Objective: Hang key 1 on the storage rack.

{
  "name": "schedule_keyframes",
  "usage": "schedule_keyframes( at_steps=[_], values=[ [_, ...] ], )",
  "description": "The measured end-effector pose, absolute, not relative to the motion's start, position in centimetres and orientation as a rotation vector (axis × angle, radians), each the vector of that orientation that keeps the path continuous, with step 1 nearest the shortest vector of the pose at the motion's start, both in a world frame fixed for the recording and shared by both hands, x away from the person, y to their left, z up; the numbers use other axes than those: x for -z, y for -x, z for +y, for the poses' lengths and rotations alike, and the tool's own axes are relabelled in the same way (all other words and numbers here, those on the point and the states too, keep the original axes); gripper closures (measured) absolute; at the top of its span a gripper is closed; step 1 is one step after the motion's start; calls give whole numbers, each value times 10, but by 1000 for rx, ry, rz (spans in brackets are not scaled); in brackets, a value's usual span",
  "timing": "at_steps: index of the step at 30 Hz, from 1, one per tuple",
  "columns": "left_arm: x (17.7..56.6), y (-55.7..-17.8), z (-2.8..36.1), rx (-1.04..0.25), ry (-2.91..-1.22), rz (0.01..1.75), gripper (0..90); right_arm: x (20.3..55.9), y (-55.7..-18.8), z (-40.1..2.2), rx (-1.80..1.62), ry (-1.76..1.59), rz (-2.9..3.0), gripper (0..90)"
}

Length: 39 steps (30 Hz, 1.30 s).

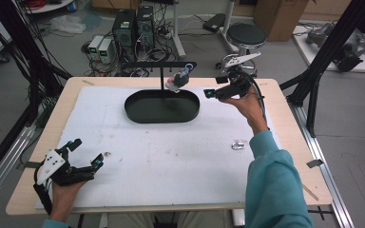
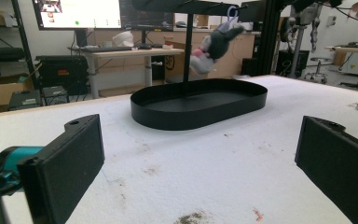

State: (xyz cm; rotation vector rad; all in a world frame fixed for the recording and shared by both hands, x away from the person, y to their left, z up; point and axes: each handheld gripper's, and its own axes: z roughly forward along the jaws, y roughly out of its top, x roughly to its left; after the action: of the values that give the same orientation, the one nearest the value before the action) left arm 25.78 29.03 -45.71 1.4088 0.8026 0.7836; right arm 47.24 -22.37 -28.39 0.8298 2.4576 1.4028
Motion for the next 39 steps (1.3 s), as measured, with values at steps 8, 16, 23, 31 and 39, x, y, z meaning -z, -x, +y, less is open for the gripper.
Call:
schedule_keyframes(
  at_steps=[8, 16, 23, 31, 39],
  values=[
    [457, -258, 291, -780, -1406, 804, 17, 279, -427, -259, -1521, -785, 2277, 17],
    [457, -258, 290, -783, -1407, 803, 17, 298, -383, -295, -1559, -789, 2182, 6],
    [457, -258, 291, -777, -1403, 807, 17, 322, -350, -318, -1578, -806, 2105, 6],
    [457, -258, 290, -784, -1406, 801, 17, 356, -322, -333, -1583, -793, 2062, 6],
    [457, -258, 291, -778, -1396, 809, 17, 382, -304, -347, -1590, -805, 2009, 7]
  ],
)
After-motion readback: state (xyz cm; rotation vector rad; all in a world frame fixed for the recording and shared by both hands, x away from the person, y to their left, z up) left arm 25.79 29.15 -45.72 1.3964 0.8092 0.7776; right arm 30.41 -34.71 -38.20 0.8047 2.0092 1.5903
